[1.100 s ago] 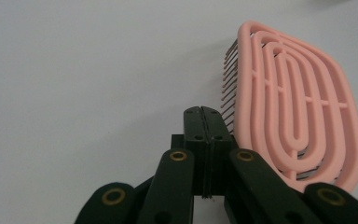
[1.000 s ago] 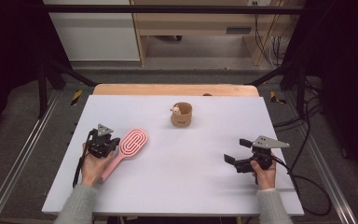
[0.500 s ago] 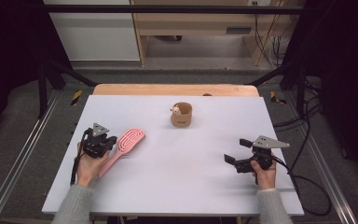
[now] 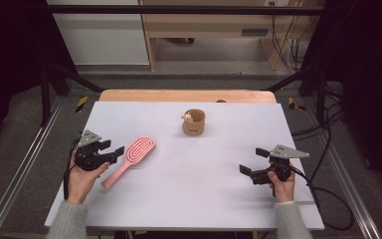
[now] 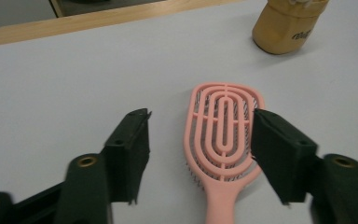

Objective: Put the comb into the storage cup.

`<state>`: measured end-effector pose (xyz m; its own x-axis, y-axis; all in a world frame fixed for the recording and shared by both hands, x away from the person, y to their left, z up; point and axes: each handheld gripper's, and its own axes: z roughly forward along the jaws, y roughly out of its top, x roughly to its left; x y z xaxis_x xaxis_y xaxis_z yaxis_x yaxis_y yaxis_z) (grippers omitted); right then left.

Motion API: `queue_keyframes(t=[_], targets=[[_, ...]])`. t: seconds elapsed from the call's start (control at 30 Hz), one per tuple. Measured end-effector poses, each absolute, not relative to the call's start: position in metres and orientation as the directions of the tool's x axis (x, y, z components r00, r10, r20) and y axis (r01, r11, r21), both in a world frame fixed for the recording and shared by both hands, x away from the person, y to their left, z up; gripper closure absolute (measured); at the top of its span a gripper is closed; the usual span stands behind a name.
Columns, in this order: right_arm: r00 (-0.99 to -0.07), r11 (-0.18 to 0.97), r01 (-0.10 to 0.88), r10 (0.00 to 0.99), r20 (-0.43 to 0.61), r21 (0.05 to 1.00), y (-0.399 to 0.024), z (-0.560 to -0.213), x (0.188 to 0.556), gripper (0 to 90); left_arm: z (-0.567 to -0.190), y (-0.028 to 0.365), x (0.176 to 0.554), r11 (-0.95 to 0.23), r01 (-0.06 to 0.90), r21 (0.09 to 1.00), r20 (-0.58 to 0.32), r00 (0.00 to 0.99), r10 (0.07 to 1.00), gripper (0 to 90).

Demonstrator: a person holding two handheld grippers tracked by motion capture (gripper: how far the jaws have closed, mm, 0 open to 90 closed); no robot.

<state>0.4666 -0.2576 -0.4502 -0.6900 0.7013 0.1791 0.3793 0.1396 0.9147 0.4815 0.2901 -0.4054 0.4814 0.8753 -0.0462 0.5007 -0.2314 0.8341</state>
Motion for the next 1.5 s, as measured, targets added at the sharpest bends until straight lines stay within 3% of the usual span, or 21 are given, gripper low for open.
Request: queue_keyframes(t=[0.23,0.5,1.5], targets=[[-0.691,0.140,0.379,0.701,0.179,0.915,-0.258,-0.450,0.467,0.3,-0.396,0.289,0.473,-0.214,0.480,0.850,-0.079,0.520,0.851,12.0],[-0.692,0.140,0.379,0.699,0.179,0.915,-0.258,-0.450,0.466,0.3,-0.390,0.287,0.466,-0.223,0.470,0.854,-0.085,0.548,0.832,1.9],[-0.692,0.139,0.376,0.699,0.179,0.916,-0.258,-0.450,0.466,0.3,-0.401,0.281,0.465,-0.355,0.508,0.785,-0.016,0.590,0.808,0.0]])
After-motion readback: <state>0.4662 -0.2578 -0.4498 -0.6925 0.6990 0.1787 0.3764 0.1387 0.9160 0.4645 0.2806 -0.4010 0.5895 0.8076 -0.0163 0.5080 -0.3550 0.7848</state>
